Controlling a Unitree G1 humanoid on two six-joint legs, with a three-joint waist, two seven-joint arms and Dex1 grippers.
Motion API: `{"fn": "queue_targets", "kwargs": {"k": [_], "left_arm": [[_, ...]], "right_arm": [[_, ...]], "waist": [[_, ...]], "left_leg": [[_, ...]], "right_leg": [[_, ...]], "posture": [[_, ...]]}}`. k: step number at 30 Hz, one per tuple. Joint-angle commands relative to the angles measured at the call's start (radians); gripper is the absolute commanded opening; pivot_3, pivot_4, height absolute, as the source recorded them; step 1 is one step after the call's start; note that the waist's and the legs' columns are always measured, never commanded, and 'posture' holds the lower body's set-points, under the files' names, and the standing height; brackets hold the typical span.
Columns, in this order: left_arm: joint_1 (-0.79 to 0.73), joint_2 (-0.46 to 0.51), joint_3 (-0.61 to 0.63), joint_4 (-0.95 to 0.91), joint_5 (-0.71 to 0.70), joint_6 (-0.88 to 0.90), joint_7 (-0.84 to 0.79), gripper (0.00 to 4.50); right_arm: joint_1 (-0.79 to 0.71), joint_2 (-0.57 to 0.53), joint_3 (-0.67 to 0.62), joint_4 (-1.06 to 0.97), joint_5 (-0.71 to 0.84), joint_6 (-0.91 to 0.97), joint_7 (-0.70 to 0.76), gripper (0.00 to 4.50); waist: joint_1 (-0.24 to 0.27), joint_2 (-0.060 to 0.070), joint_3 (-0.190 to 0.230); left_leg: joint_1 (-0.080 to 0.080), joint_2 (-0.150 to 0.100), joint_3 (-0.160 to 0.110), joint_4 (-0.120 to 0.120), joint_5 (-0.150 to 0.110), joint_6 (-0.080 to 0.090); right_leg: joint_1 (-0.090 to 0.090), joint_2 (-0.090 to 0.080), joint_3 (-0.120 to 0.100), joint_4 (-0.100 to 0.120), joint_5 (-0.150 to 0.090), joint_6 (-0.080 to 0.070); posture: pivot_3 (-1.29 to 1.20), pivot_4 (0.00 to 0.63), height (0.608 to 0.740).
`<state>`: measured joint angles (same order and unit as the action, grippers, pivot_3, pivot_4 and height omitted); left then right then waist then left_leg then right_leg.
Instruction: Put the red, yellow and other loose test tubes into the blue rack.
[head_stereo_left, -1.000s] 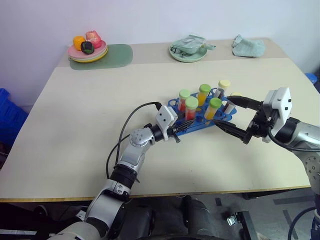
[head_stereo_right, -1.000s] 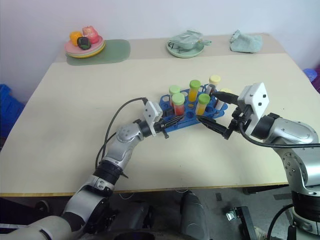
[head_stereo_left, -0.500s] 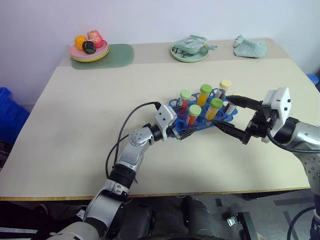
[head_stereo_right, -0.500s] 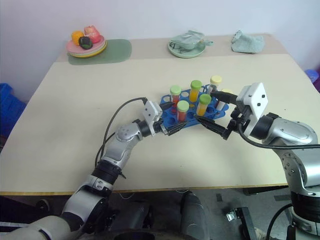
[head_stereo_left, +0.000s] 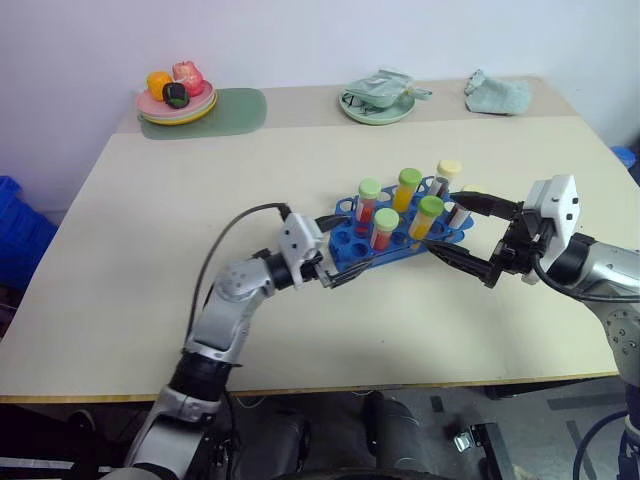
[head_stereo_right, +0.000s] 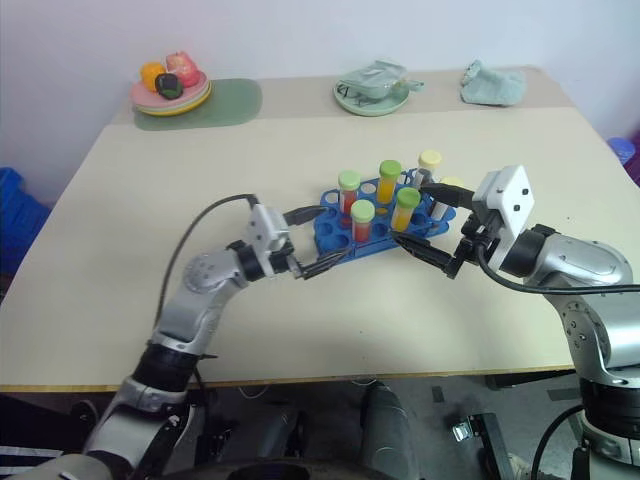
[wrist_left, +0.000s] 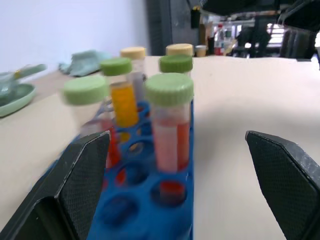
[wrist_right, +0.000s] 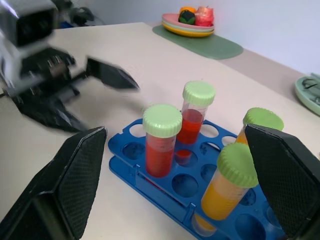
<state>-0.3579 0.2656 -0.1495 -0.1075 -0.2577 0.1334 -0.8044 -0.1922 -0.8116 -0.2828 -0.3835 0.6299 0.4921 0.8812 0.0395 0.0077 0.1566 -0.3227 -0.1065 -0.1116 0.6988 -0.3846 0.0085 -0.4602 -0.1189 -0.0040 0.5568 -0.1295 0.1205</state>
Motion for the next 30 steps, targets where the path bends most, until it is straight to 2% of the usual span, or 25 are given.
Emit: {"fn": "queue_targets", "kwargs": {"k": [1,7,15,19,22,30], "left_arm": [[-0.001,0.088,0.097,-0.105,-0.090,0.045,-0.040,4.43],[-0.003,0.271,0.254,-0.082,-0.234,0.071,-0.181,4.43],[0.036,0.395,0.341,-0.008,-0.281,0.041,-0.309,4.43],[0.028,0.408,0.338,0.013,-0.263,0.025,-0.313,4.43],[0.032,0.423,0.347,0.046,-0.263,-0.001,-0.351,4.43],[0.051,0.400,0.338,0.046,-0.244,-0.032,-0.325,4.43]], "right_arm": [[-0.019,-0.025,-0.031,0.005,0.004,-0.025,0.026,4.50],[0.000,-0.056,-0.052,0.069,-0.006,-0.064,0.099,4.50],[0.017,-0.089,-0.086,0.182,-0.054,-0.160,0.187,4.50],[0.036,-0.103,-0.118,0.235,-0.077,-0.215,0.217,4.50],[0.055,-0.091,-0.115,0.202,-0.092,-0.235,0.203,4.50],[0.051,-0.093,-0.116,0.260,-0.115,-0.279,0.206,4.50]], "waist": [[0.001,0.000,0.000],[-0.002,0.000,0.000],[-0.004,0.000,0.000],[-0.002,0.000,0.000],[-0.002,0.000,0.000],[-0.005,0.000,0.000]], "left_leg": [[0.000,0.000,0.000,0.000,0.000,0.000],[0.000,0.000,0.000,0.000,0.000,0.000],[0.000,0.000,0.000,-0.001,0.000,0.000],[0.000,0.000,0.000,-0.001,0.000,0.000],[0.000,0.000,0.000,-0.001,0.000,0.000],[0.000,0.001,0.000,-0.001,0.000,0.000]], "right_leg": [[0.000,0.000,0.000,0.000,0.000,0.000],[0.000,0.000,0.000,0.001,0.000,0.000],[0.000,0.000,0.000,0.001,0.000,0.000],[0.000,0.001,0.000,0.001,0.000,0.000],[0.000,0.000,0.000,0.001,0.000,0.000],[-0.001,0.001,0.000,0.001,0.000,0.000]], "posture": [[0.00,0.150,0.740],[0.00,0.150,0.740],[0.00,0.150,0.740],[0.00,0.150,0.740],[0.00,0.150,0.740],[0.00,0.150,0.740]]}}
